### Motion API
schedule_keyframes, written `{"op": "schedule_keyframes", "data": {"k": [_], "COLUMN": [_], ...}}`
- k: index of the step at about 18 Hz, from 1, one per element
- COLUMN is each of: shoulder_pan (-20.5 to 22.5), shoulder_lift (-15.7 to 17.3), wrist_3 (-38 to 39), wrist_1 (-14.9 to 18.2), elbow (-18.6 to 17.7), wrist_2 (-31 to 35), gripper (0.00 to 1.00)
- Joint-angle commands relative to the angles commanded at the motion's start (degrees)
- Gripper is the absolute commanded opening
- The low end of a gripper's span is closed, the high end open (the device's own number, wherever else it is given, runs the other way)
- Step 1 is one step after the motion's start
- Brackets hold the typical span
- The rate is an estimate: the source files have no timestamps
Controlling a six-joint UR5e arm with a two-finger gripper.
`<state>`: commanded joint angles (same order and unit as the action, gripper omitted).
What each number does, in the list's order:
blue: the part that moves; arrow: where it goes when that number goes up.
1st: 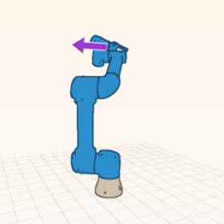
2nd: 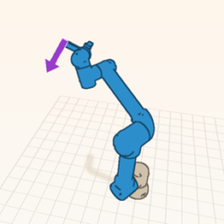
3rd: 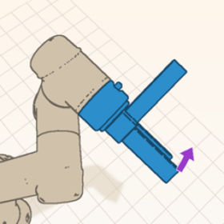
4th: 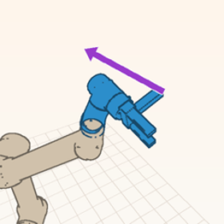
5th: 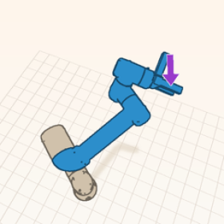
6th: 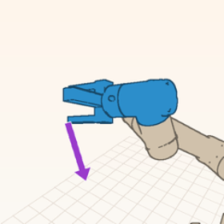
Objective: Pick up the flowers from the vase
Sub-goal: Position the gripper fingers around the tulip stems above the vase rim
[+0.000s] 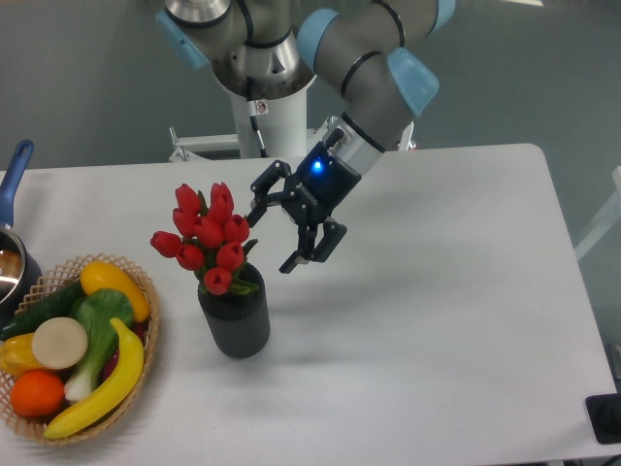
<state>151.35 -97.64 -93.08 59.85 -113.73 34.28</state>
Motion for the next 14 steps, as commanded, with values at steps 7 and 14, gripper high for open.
{"op": "schedule_keyframes", "data": {"k": [7, 14], "shoulder_pan": [-2.1, -2.4], "shoulder_lift": [-1.6, -1.2], "wrist_3": [2.2, 3.8], "wrist_1": [-2.3, -2.4], "elbow": [0.2, -0.4], "wrist_2": [-0.5, -0.5], "gripper": [1.0, 1.0]}}
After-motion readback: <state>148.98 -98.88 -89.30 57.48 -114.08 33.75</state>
